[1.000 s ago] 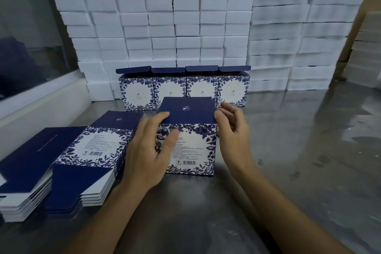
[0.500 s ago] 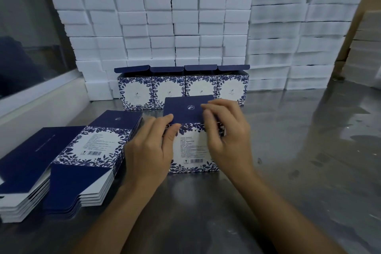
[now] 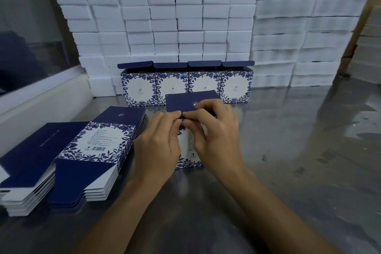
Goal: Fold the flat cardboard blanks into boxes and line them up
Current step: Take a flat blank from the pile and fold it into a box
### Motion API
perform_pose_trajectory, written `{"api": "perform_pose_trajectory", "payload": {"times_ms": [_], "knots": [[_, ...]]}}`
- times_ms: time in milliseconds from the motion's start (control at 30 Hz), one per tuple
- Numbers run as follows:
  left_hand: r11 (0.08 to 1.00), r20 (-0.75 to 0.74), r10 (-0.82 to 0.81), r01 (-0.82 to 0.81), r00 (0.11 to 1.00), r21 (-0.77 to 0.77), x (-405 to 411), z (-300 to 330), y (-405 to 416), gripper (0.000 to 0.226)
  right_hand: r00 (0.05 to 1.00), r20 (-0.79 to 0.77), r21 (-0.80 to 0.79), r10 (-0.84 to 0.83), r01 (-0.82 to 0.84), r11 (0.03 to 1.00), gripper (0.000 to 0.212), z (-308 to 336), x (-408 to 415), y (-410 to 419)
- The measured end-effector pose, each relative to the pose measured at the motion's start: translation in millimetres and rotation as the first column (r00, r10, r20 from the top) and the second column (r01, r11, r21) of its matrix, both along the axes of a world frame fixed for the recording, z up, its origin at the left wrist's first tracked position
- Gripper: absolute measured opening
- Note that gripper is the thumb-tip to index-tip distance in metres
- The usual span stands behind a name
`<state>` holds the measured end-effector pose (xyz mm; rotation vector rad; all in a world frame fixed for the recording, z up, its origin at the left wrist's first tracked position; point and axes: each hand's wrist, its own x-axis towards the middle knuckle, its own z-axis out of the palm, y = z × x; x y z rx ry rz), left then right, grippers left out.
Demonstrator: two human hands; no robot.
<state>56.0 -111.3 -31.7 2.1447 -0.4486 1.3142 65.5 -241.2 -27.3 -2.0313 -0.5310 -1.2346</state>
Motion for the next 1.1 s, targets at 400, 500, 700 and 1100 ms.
{"api": "perform_pose_trajectory", "payload": {"times_ms": [400, 500, 700, 1100], "knots": [[1.000, -0.117, -0.022, 0.020, 0.993, -0.018, 2.4, -4.9, 1.1, 0.039, 0.989, -0.119, 0.142, 0.092, -0.074, 0.987, 0.018, -5.1, 12.6, -20.9], [0.999, -0.124, -0.026, 0.023, 0.992, -0.027, 3.2, -6.2, 1.7, 0.038, 0.990, -0.102, 0.146, 0.093, -0.077, 0.986, 0.021, -8.1, 13.3, -23.7], [0.999, -0.132, -0.029, 0.023, 0.991, -0.048, 5.6, -7.4, 4.0, 0.035, 0.976, -0.142, 0.220, 0.165, -0.131, 0.967, 0.012, -10.9, 19.0, -35.9], [0.975, -0.187, -0.068, 0.026, 0.980, -0.220, 10.6, -16.1, 13.2, 0.036, 0.738, -0.412, 0.668, 0.534, -0.154, 0.728, 0.046, -9.9, 22.5, -43.6]]}}
